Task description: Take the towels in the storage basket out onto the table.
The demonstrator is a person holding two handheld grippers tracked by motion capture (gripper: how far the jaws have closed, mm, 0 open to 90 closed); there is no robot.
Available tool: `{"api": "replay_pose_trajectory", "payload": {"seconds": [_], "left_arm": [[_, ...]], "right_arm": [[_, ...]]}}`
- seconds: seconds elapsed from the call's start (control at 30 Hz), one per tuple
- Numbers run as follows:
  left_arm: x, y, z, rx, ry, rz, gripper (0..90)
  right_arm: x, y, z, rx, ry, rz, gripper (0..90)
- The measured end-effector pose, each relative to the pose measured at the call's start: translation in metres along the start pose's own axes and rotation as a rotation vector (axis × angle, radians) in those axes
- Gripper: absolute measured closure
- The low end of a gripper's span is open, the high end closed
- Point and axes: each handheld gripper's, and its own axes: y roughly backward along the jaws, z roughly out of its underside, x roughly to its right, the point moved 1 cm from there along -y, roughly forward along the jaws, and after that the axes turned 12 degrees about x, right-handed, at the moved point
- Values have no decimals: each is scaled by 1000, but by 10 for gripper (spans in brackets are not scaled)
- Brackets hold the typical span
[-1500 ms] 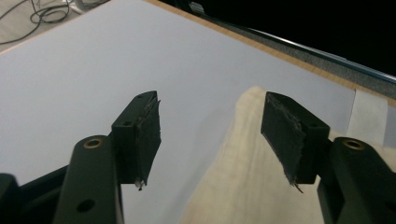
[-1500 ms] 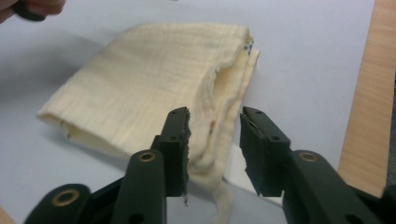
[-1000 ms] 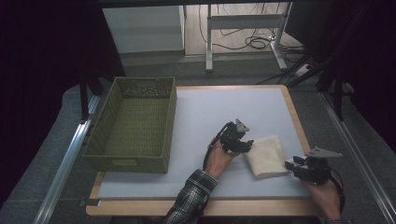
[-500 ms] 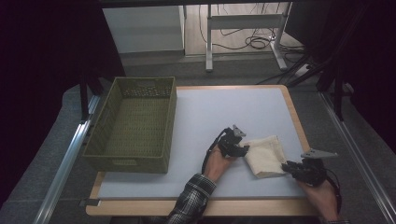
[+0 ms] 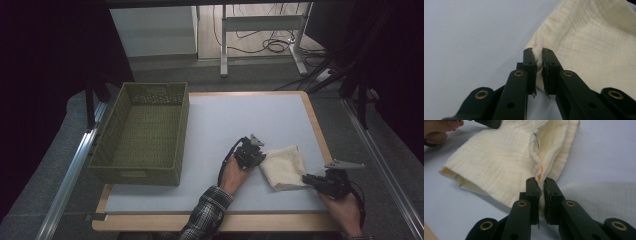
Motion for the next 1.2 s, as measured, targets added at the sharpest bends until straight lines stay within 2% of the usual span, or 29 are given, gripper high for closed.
{"api": "replay_pose_trajectory", "payload": {"seconds": [0.1, 0.2, 0.47, 0.63, 0.93, 1.2], "left_arm": [[-2, 6, -6, 21, 4, -1, 837], [-3, 13, -11, 23, -15, -11, 836], [-11, 37, -20, 32, -32, -43, 830], [-17, 55, -27, 34, -46, -67, 828], [-25, 86, -37, 28, -79, -122, 826], [-36, 108, -40, 28, -79, -165, 825]], "right_arm": [[-3, 3, -3, 14, -4, -16, 836], [-6, 4, -9, 31, -5, -36, 836], [-19, 0, -25, 60, 16, -81, 835], [-27, -5, -34, 72, 17, -113, 835], [-46, -17, -52, 86, 52, -154, 833], [-66, -31, -67, 94, 84, -192, 833]]}}
